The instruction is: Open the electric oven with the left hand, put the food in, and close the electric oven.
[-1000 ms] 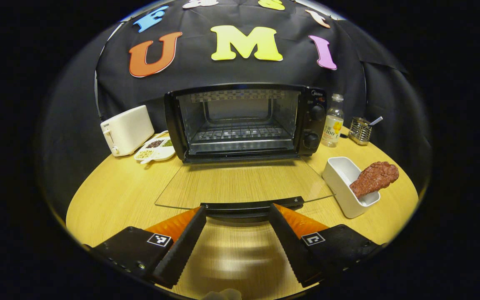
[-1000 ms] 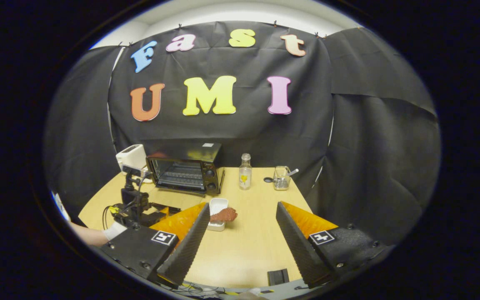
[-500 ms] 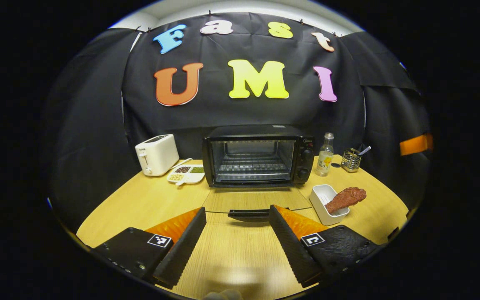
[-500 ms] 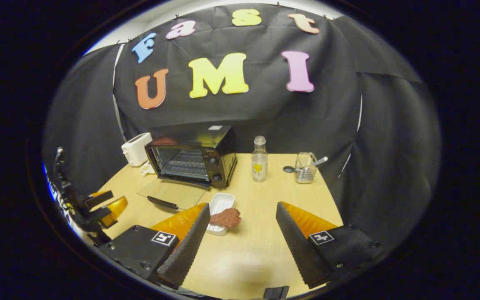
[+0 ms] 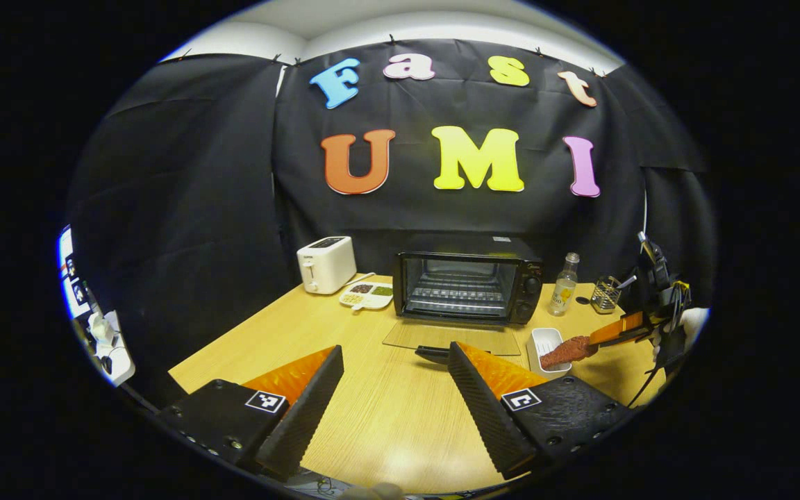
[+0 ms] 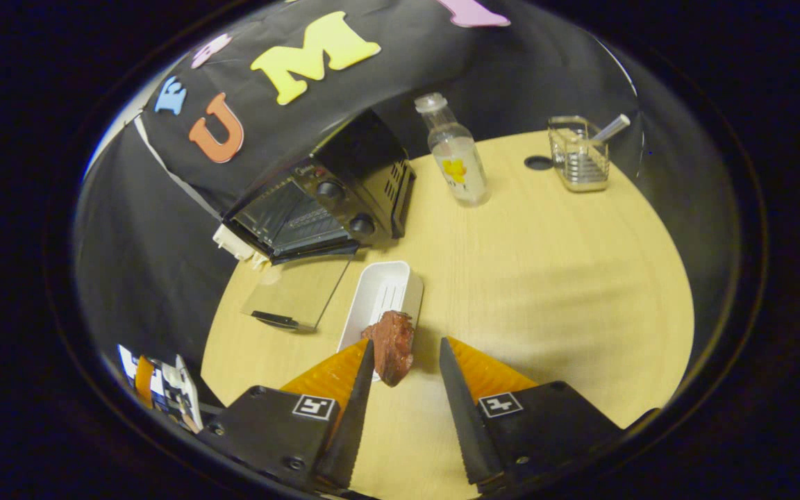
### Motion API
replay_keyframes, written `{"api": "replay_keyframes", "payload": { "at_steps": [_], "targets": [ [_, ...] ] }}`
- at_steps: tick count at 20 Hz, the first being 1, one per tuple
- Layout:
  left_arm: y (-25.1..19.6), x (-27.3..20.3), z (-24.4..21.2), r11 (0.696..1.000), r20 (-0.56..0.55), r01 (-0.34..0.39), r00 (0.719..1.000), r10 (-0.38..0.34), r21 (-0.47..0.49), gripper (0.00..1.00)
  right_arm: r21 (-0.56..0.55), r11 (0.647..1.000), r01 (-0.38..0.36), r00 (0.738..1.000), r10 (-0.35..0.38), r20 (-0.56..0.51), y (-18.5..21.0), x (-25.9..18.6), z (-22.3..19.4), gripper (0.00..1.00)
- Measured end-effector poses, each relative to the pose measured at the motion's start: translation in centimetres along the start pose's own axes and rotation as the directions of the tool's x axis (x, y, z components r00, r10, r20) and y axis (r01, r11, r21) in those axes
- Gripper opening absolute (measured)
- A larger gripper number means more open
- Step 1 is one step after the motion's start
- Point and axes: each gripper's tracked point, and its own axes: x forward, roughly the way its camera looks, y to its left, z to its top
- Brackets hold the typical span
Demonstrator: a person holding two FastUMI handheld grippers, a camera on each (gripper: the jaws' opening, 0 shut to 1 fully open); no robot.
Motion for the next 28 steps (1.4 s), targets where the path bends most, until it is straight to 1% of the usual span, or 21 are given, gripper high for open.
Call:
{"api": "replay_keyframes", "payload": {
  "at_steps": [1, 2, 3, 4, 5, 6, 7, 8, 12, 14, 16, 18, 20, 21, 22, 23, 26, 28],
  "targets": [
    [0.3, -0.8, 0.1, 1.0, -0.003, -0.025, 1.0, 0.025, 0.001, 0.97, 0.044, 0.999, -0.027, 0.999, 0.028, -0.025, 0.0, 0.5, -0.2, 0.53],
    [0.3, -1.5, 0.4, 0.999, -0.003, -0.041, 0.999, 0.041, -0.004, 0.97, 0.107, 0.991, -0.074, 0.996, 0.079, -0.044, 0.4, 1.0, -0.3, 0.43],
    [0.3, -2.2, 0.5, 0.999, -0.004, -0.05, 0.999, 0.05, -0.008, 0.97, 0.185, 0.977, -0.108, 0.991, 0.12, -0.054, 0.9, 1.3, -0.2, 0.41],
    [0.4, -2.7, 0.5, 0.999, -0.002, -0.052, 0.999, 0.052, -0.007, 0.97, 0.275, 0.952, -0.137, 0.985, 0.16, -0.063, 1.3, 1.7, -0.4, 0.22],
    [0.7, -3.1, 0.5, 0.998, -0.001, -0.059, 0.998, 0.059, 0.003, 0.97, 0.312, 0.937, -0.157, 0.98, 0.187, -0.069, 1.5, 1.8, -0.5, 0.17],
    [1.1, -3.5, 0.2, 0.998, -0.006, -0.067, 0.998, 0.067, 0.009, 0.97, 0.316, 0.935, -0.16, 0.98, 0.19, -0.066, 1.3, 1.8, -0.4, 0.14],
    [1.5, -3.9, 0.1, 0.997, -0.004, -0.074, 0.997, 0.074, 0.01, 0.97, 0.302, 0.939, -0.164, 0.98, 0.19, -0.056, 1.5, 1.5, -0.2, 0.1],
    [2.0, -4.4, 0.3, 0.997, 0.004, -0.08, 0.997, 0.08, 0.005, 0.97, 0.283, 0.945, -0.166, 0.982, 0.185, -0.042, 1.8, 1.0, 0.0, 0.13],
    [3.7, -6.1, 0.2, 0.997, 0.028, -0.072, 0.997, 0.072, 0.001, 0.97, 0.214, 0.964, -0.159, 0.987, 0.154, 0.039, 3.8, -1.5, 1.4, 0.13],
    [4.9, -7.5, -0.1, 0.998, 0.036, -0.054, 0.998, 0.055, -0.017, 0.97, 0.192, 0.969, -0.154, 0.986, 0.139, 0.091, 5.4, -3.3, 1.6, 0.13],
    [6.8, -9.2, -0.8, 0.999, 0.035, -0.037, 0.999, 0.038, -0.037, 0.97, 0.189, 0.97, -0.152, 0.98, 0.123, 0.156, 7.8, -5.1, 1.3, 0.13],
    [9.4, -11.3, -1.4, 0.998, 0.047, -0.031, 0.998, 0.033, -0.048, 0.97, 0.224, 0.964, -0.146, 0.971, 0.097, 0.219, 9.9, -6.6, 0.5, 0.13],
    [12.1, -13.5, -2.0, 0.999, 0.06, -0.031, 0.998, 0.033, -0.032, 0.97, 0.282, 0.944, -0.168, 0.956, 0.086, 0.282, 12.2, -7.9, -0.5, 0.13],
    [13.2, -14.4, -2.2, 0.999, 0.068, -0.024, 0.997, 0.026, -0.021, 0.97, 0.312, 0.931, -0.19, 0.946, 0.088, 0.312, 13.5, -8.2, -1.0, 0.1],
    [14.4, -15.3, -2.5, 1.0, 0.072, -0.019, 0.997, 0.02, -0.014, 0.97, 0.338, 0.918, -0.208, 0.937, 0.087, 0.34, 14.6, -8.2, -1.4, 0.12],
    [15.4, -16.1, -2.9, 1.0, 0.068, -0.019, 0.998, 0.02, -0.009, 0.96, 0.364, 0.903, -0.226, 0.927, 0.085, 0.364, 15.6, -8.1, -1.8, 0.13],
    [18.2, -18.1, -3.4, 0.999, 0.066, -0.038, 0.997, 0.041, -0.039, 0.97, 0.464, 0.842, -0.276, 0.909, 0.072, 0.411, 18.7, -6.7, -2.2, 0.13],
    [19.1, -18.4, -3.3, 0.997, 0.073, -0.051, 0.996, 0.054, -0.049, 0.96, 0.505, 0.81, -0.299, 0.895, 0.055, 0.443, 20.5, -4.8, -1.8, 0.12]
  ]
}}
